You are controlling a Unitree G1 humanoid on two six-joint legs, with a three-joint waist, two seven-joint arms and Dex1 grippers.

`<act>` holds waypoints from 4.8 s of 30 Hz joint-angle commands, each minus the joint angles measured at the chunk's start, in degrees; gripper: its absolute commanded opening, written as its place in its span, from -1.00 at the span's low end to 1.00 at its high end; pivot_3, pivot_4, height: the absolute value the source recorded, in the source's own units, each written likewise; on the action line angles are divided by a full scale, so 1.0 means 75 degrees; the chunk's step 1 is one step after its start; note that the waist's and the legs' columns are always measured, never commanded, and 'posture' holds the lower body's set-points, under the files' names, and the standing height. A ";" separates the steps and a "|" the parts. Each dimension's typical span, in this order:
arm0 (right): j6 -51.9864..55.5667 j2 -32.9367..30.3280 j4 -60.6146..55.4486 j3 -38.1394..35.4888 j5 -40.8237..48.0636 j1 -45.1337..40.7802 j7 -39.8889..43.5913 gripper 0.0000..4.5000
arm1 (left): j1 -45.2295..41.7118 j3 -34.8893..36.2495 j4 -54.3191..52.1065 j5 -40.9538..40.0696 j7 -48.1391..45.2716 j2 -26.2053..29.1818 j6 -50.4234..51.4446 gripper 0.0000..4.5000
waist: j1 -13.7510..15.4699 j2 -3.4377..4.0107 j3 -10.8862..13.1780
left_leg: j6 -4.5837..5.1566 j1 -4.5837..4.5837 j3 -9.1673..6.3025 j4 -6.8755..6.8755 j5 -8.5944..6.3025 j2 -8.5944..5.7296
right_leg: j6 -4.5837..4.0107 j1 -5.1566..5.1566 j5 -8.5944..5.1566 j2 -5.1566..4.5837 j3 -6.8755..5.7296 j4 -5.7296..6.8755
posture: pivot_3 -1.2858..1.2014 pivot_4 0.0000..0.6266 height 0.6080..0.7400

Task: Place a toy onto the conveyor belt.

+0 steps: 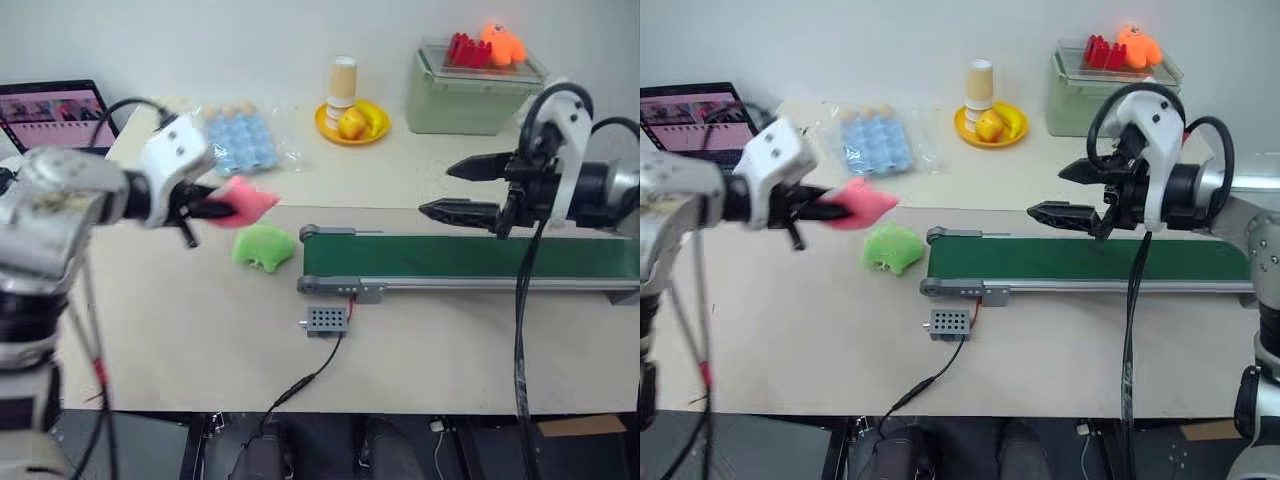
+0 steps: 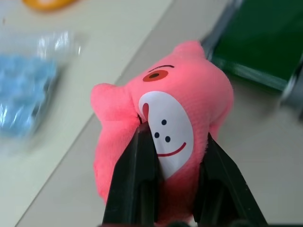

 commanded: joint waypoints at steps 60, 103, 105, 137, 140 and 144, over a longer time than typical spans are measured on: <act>0.0678 -0.0432 -0.1149 -0.1436 0.1353 0.0551 -0.1897 1.00 | -0.1086 -0.0172 0.2565 0.0236 -0.0239 -0.3171 -0.0593 0.39 | -0.0053 -0.0002 0.0000 | 0.0065 0.0011 -0.0025 0.0061 -0.0037 0.0011 | 0.0034 0.0007 0.0022 -0.0011 0.0064 0.0003 | 0.03 -0.52 0.91; 0.0623 -0.0928 -0.1131 -0.1353 0.1374 0.0546 -0.1516 1.00 | -0.0328 -0.0927 0.1630 0.0730 -0.0924 -0.2667 -0.1868 0.99 | -0.0046 -0.0003 0.0001 | 0.0070 0.0010 -0.0021 0.0068 -0.0041 0.0013 | 0.0037 0.0007 0.0027 -0.0015 0.0068 -0.0004 | 0.03 -0.52 0.91; 0.0612 -0.0939 -0.1115 -0.1339 0.1353 0.0540 -0.1489 1.00 | -0.0603 -0.0705 0.1717 0.0594 -0.0864 -0.2643 -0.1643 0.99 | -0.0046 -0.0003 0.0001 | 0.0072 0.0008 -0.0023 0.0070 -0.0042 0.0013 | 0.0037 0.0007 0.0026 -0.0016 0.0067 -0.0004 | 0.03 -0.52 0.91; -0.0037 -0.0917 -0.0557 -0.0356 0.0815 0.0014 -0.0139 1.00 | -0.0289 0.0140 0.4954 0.1321 0.1724 -0.2573 -0.1168 0.99 | -0.0060 -0.0007 0.0003 | 0.0070 -0.0002 -0.0014 0.0077 -0.0041 0.0003 | 0.0050 0.0008 0.0034 -0.0009 0.0058 0.0001 | 0.03 -0.52 0.91; 0.0028 -0.0942 -0.0653 -0.0525 0.0883 0.0131 -0.0227 1.00 | -0.0355 0.0142 0.5388 0.1408 0.1783 -0.2689 -0.1312 0.99 | -0.0057 -0.0006 0.0003 | 0.0071 -0.0001 -0.0015 0.0077 -0.0041 0.0007 | 0.0050 0.0008 0.0034 -0.0011 0.0058 0.0001 | 0.03 -0.52 0.91; 0.0105 -0.0953 -0.0741 -0.0690 0.0914 0.0202 -0.0332 1.00 | -0.0414 0.0151 0.5707 0.1374 0.1711 -0.2901 -0.1298 0.64 | -0.0047 -0.0007 0.0003 | 0.0071 -0.0002 -0.0015 0.0078 -0.0041 0.0008 | 0.0049 0.0009 0.0036 -0.0013 0.0059 0.0001 | 0.03 -0.52 0.91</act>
